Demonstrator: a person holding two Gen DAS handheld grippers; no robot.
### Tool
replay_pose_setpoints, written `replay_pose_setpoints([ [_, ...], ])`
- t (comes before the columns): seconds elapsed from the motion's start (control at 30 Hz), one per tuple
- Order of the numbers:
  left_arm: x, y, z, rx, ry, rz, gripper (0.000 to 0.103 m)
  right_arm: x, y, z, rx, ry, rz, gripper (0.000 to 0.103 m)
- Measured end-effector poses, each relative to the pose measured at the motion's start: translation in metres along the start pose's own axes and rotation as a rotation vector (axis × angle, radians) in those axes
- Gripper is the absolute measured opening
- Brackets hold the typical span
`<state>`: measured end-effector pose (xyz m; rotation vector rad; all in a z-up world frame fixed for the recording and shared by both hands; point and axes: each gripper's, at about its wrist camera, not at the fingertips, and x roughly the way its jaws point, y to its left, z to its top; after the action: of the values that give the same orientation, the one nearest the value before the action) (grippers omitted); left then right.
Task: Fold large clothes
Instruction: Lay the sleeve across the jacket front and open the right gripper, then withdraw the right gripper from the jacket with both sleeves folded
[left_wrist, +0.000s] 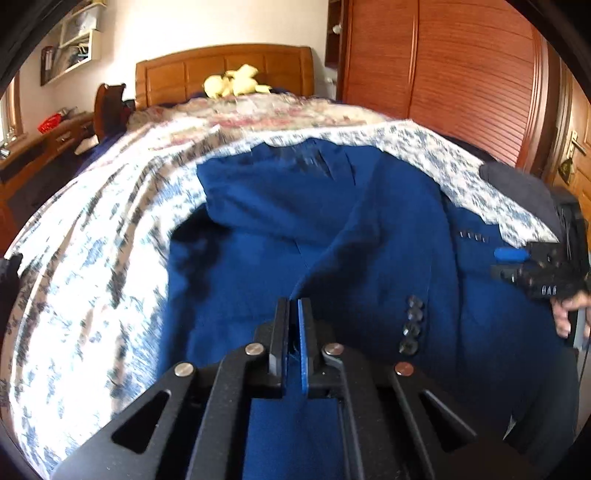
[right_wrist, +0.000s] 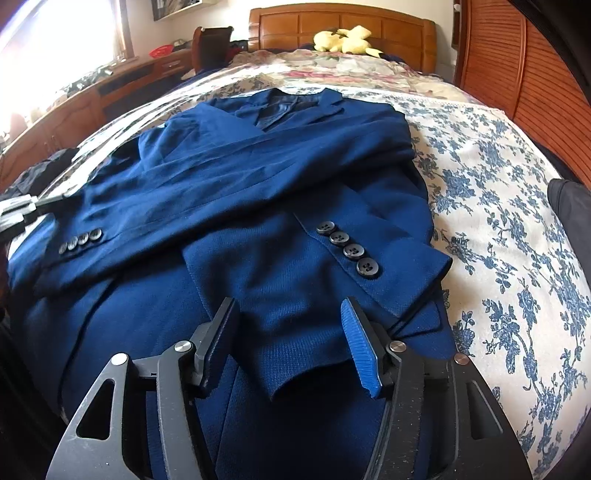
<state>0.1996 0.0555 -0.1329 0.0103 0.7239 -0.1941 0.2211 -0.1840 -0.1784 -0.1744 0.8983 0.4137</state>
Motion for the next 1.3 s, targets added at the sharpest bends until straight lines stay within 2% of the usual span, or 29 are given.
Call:
replay_pose_setpoints([
  [0.1, -0.005, 0.006, 0.011, -0.003, -0.037, 0.034, 0.002, 0.000, 0.001, -0.001, -0.005, -0.012, -0.010, 0.059],
  [0.43, -0.015, 0.017, 0.017, -0.020, -0.059, 0.036, 0.006, 0.001, 0.000, -0.002, -0.001, -0.021, -0.005, 0.060],
  [0.5, -0.024, 0.015, 0.015, -0.005, -0.080, 0.056, 0.011, 0.001, 0.000, -0.003, -0.002, -0.027, -0.005, 0.060],
  [0.67, -0.051, 0.014, 0.009, 0.014, -0.118, 0.065, 0.034, 0.000, 0.000, -0.004, -0.002, -0.036, -0.004, 0.060],
  [0.9, -0.086, 0.022, -0.010, -0.006, -0.140, 0.060, 0.044, 0.001, -0.002, -0.004, 0.005, -0.040, 0.007, 0.061],
  [0.97, -0.094, 0.024, -0.017, -0.005, -0.140, 0.068, 0.054, 0.001, -0.003, -0.004, 0.007, -0.041, 0.010, 0.061],
  [1.17, -0.097, 0.033, -0.040, -0.007, -0.098, 0.118, 0.055, -0.002, -0.001, -0.004, 0.003, -0.043, -0.004, 0.061],
  [1.3, -0.088, 0.040, -0.054, -0.018, -0.040, 0.111, 0.055, -0.014, -0.002, -0.004, 0.009, -0.024, -0.002, 0.061],
])
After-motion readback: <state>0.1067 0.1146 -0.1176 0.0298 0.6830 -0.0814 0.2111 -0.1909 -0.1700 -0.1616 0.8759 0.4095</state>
